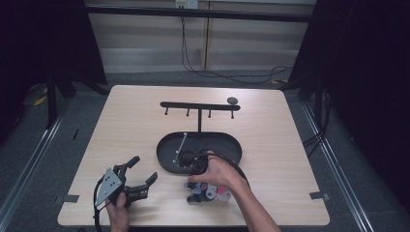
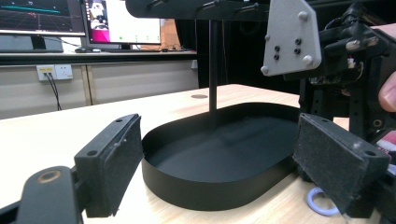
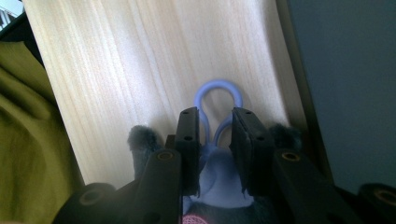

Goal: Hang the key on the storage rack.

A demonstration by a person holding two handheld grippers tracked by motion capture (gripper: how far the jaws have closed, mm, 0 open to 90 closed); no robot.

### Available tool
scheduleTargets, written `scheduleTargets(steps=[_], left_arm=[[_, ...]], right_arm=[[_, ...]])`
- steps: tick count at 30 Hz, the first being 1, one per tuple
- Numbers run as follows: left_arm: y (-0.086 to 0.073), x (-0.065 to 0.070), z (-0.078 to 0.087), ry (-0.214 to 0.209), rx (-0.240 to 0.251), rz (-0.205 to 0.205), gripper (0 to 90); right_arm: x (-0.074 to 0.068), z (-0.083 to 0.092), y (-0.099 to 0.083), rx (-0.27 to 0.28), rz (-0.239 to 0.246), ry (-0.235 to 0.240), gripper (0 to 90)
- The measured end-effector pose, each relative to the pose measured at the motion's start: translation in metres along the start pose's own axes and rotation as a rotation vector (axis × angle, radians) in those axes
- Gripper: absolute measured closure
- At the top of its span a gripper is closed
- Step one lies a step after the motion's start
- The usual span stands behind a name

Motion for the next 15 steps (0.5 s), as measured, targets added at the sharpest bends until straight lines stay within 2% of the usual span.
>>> scheduleTargets(steps=[11, 15], left_arm=[[0.0000, 0.0000, 0.0000, 0.000, 0.000, -0.001, 15.4], [0.0000, 0.0000, 0.0000, 0.000, 0.000, 0.000, 15.4]], right_arm=[[0.0040, -0.0049, 0.0016, -0.047, -0.003, 0.036, 73.0], [0.0061, -0.0067, 0.0030, -0.046, -0.002, 0.057, 71.9]])
Point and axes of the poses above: each handheld gripper's, and its own axes: z roughly backward along the jaws, y roughly out of its top, x roughly to its right, the point moved 1 cm from there along -z, roughly forward along the jaws, and after that the axes turned 8 degrees about -y, right-handed, at the moved point
